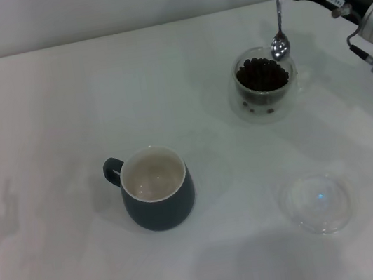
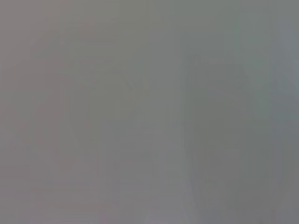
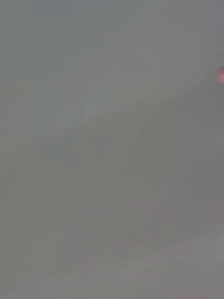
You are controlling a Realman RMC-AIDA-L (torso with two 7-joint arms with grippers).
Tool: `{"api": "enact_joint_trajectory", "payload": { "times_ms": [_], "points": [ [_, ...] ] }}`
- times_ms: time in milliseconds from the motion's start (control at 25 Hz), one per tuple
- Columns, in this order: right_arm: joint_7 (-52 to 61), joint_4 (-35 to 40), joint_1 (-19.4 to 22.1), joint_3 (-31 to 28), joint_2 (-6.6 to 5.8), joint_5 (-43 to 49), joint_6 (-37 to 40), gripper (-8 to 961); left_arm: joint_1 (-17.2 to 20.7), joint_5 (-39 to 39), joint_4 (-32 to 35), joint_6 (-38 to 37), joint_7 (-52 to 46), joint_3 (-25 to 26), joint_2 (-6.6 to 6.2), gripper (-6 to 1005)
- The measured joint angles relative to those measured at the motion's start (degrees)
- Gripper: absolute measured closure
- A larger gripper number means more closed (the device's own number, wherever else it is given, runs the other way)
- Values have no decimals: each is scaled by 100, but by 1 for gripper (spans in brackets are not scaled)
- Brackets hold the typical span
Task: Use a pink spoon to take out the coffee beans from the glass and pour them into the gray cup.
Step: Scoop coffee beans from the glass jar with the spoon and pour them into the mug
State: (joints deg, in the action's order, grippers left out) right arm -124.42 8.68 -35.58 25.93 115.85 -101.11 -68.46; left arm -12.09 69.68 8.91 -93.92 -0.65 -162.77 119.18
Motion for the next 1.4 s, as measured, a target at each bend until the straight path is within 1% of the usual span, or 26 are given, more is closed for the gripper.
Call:
{"api": "enact_joint_trajectory", "payload": {
  "times_ms": [360,760,1400],
  "points": [
    [-850,-608,-208,-8,39,-332,263,796,1,30,-90,-5,-2,51,-18,552],
    [-1409,-792,-236,-70,38,-481,405,793,-93,48,-242,-11,-5,56,-17,552],
    [-1146,-1101,-318,-149,34,-756,914,788,-181,119,-326,-12,-5,62,-27,554]
  ]
}}
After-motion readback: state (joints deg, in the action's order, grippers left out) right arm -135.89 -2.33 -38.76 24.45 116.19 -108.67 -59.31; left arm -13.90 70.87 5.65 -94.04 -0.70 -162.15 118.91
